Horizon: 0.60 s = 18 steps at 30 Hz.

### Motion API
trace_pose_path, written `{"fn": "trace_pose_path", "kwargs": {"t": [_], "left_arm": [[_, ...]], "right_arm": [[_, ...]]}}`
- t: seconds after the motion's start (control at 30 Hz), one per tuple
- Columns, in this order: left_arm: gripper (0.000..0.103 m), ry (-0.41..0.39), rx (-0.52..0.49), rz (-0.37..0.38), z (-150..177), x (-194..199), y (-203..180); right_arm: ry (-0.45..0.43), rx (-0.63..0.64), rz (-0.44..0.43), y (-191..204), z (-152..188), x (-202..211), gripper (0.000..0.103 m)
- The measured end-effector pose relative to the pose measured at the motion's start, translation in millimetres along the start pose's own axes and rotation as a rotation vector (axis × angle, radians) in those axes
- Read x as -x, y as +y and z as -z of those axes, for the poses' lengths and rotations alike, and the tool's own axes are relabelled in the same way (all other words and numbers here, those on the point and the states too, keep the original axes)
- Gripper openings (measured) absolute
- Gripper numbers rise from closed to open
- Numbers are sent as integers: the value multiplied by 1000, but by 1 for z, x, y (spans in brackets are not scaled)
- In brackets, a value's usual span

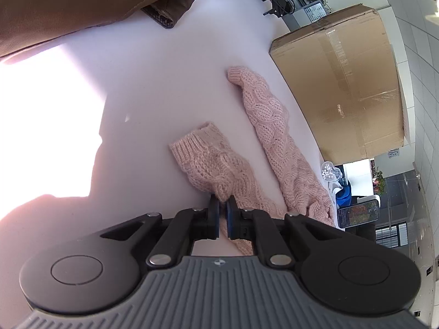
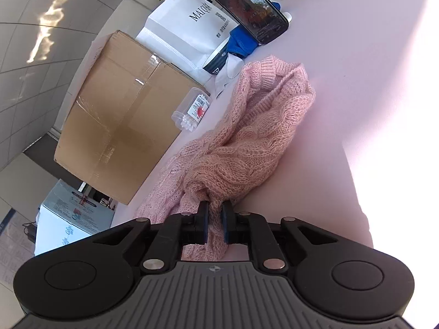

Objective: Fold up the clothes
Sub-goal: 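Grasp the sweater body with the right gripper while the left gripper grasps a sleeve cuff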

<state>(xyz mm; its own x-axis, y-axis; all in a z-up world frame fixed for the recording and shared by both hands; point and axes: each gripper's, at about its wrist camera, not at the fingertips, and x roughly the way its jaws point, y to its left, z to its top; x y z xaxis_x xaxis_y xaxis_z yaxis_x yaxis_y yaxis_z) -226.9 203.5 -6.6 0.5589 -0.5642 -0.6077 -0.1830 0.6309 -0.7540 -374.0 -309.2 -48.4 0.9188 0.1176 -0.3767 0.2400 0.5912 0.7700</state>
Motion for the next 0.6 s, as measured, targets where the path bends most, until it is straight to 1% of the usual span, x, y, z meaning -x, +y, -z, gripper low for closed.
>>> {"fn": "trace_pose_path", "kwargs": {"t": [0.13, 0.27, 0.4, 0.47, 0.6], "left_arm": [[3, -24, -82, -48, 6, 4, -13], [3, -47, -141, -50, 7, 14, -29], [3, -28, -199, -92, 1, 11, -49], [3, -12, -201, -93, -2, 7, -54], [3, -37, -205, -88, -9, 6, -62]], "right_arm": [[-36, 63, 0, 7, 2, 13, 6], [-77, 127, -7, 14, 3, 28, 5], [-71, 128, -18, 15, -3, 26, 5], [-74, 121, -28, 16, -4, 24, 5], [-89, 142, -64, 28, -10, 26, 5]]}}
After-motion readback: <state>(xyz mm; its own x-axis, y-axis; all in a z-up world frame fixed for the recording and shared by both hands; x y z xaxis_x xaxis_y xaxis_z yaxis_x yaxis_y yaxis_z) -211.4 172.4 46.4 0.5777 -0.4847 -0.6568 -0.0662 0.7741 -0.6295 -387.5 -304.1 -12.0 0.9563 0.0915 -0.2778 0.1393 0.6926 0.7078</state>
